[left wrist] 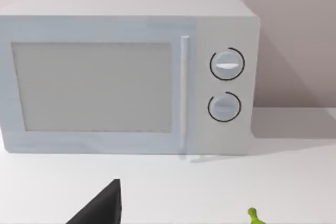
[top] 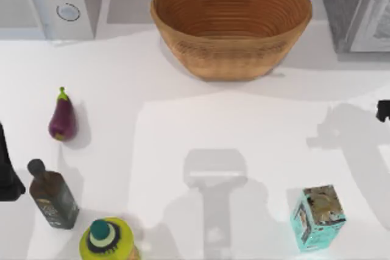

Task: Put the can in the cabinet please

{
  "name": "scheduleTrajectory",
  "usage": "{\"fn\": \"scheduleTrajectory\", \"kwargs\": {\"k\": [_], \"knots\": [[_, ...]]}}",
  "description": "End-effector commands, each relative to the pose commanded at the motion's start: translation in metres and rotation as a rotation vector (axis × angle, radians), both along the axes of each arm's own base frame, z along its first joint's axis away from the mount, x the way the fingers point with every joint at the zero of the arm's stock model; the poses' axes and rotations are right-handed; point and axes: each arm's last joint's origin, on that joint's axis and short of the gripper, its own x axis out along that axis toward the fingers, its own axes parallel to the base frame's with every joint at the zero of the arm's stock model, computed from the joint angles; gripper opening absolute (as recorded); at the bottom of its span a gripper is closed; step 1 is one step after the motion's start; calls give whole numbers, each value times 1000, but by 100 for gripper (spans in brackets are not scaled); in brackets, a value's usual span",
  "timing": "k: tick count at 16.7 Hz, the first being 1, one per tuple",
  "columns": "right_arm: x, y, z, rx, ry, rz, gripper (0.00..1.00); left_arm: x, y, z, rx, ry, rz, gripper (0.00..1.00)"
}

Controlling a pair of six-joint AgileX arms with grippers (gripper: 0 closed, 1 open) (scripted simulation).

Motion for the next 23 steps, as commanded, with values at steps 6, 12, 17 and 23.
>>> {"fn": "scheduleTrajectory", "kwargs": {"k": [6, 12, 17, 23], "knots": [[-64, -45, -36, 7, -244, -26, 0, 0, 0, 0, 0, 0, 0, 100], [-73, -59, -78, -27, -294, -79, 0, 0, 0, 0, 0, 0, 0, 100], [-73, -59, -78, -25, -291, -78, 0, 0, 0, 0, 0, 0, 0, 100], [-69, -57, -24, -23, -248, -89, 0, 0, 0, 0, 0, 0, 0, 100]]}}
